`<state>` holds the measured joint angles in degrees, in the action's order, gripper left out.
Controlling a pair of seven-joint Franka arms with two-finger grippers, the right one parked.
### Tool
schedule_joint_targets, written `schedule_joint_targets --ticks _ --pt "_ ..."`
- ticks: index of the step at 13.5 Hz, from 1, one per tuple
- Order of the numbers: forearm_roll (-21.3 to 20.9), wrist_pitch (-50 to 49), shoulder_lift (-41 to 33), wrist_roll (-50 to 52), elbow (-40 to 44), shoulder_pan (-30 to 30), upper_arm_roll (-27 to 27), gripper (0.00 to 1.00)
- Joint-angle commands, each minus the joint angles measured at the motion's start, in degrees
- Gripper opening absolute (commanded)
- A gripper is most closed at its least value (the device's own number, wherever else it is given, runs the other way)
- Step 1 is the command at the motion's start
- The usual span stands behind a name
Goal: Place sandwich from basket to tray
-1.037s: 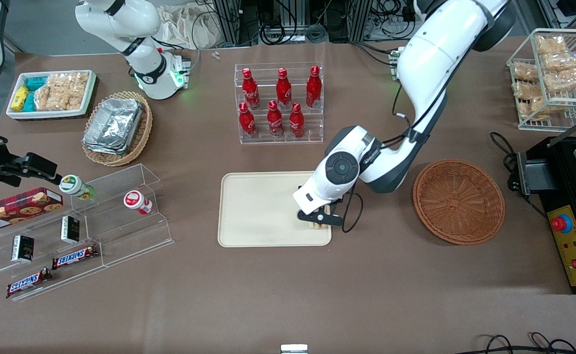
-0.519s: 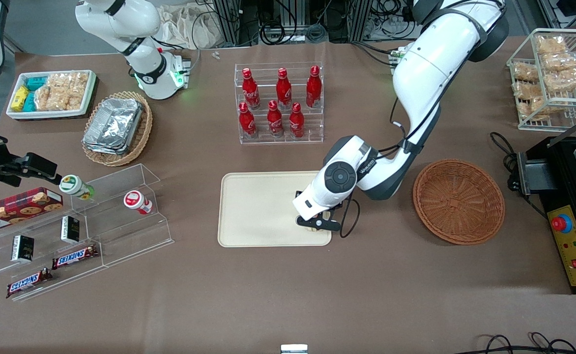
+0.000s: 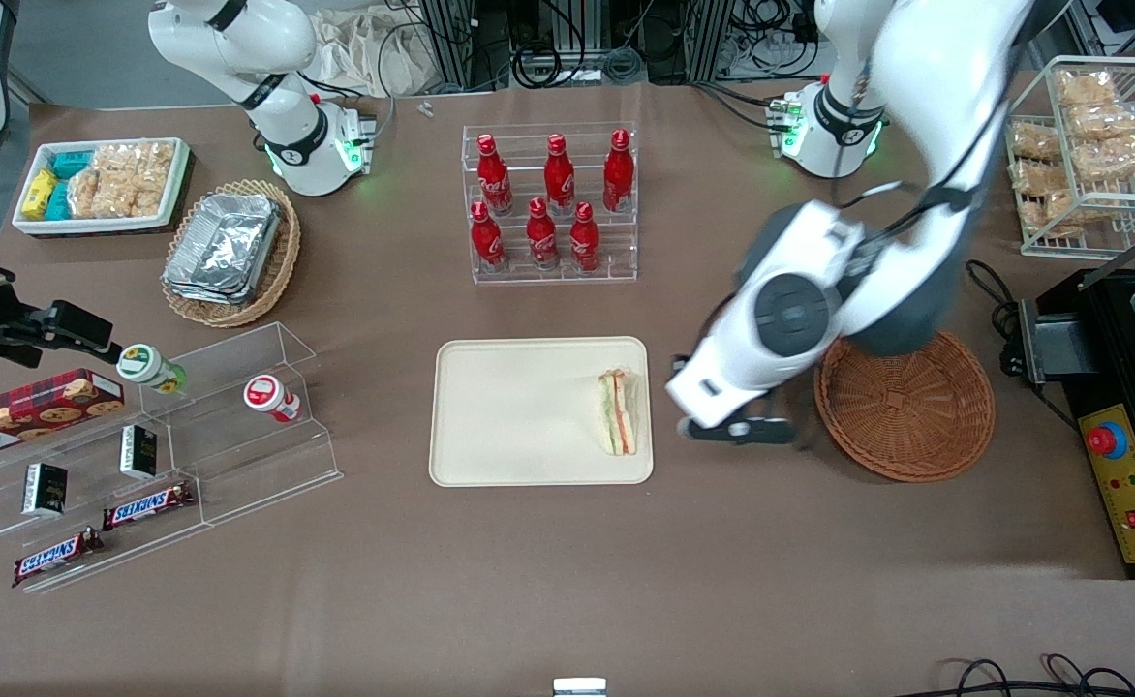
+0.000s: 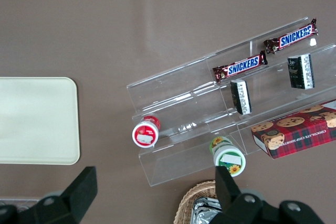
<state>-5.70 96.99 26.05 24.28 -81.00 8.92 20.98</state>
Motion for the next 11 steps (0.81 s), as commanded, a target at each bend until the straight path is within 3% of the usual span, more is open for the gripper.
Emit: schedule_joint_targets --ticks 1,3,7,11 --pt "0.34 -5.47 -6.79 -8.43 -1.79 -6.61 0.12 1.00" --pt "-0.27 -11.61 -9.61 -9.77 -1.01 -11.45 0.20 1.00" --pt "-5.63 -13.93 -12.08 -11.09 -1.09 -12.97 -1.20 1.00" --pt "-3.26 -14.54 -12.52 -11.44 -0.91 -16.30 -2.08 1.00"
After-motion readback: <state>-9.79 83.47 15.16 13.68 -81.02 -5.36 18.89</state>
